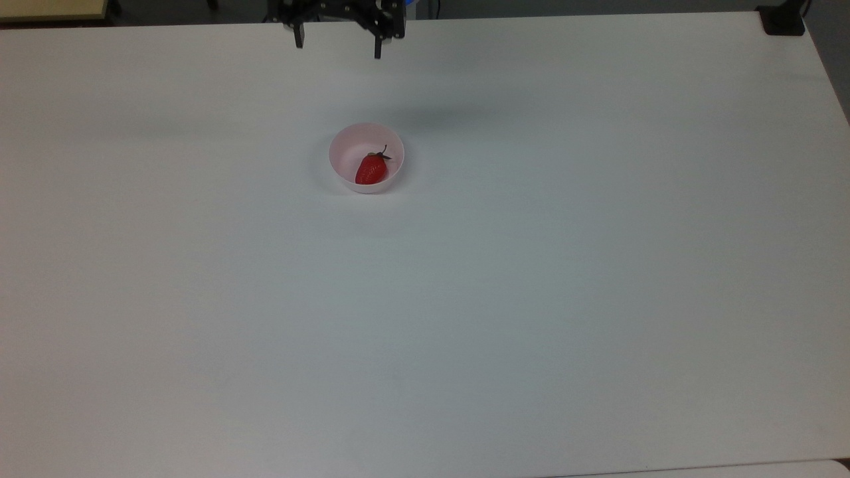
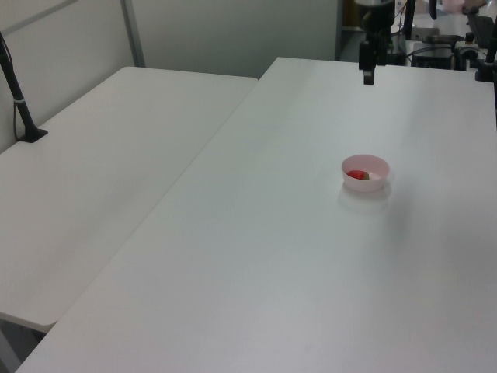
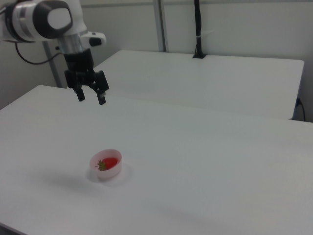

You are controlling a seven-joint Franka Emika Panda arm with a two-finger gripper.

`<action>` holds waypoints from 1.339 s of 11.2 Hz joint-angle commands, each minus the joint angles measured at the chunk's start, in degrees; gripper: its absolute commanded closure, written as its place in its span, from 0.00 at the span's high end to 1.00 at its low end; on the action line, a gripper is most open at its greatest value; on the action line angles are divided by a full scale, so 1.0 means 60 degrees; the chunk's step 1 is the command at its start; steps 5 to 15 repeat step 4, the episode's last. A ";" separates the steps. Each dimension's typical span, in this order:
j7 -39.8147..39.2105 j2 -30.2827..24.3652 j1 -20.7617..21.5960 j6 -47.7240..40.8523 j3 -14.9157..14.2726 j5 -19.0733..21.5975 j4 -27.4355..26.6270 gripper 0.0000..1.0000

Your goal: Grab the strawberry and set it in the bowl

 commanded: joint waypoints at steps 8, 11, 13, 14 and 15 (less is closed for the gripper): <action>0.0108 -0.0432 0.0308 -0.0188 -0.0271 0.0052 0.0013 1.00; 0.0108 -0.0432 0.0308 -0.0188 -0.0271 0.0052 0.0013 1.00; 0.0108 -0.0432 0.0308 -0.0188 -0.0271 0.0052 0.0013 1.00; 0.0108 -0.0432 0.0308 -0.0188 -0.0271 0.0052 0.0013 1.00; 0.0108 -0.0432 0.0308 -0.0188 -0.0271 0.0052 0.0013 1.00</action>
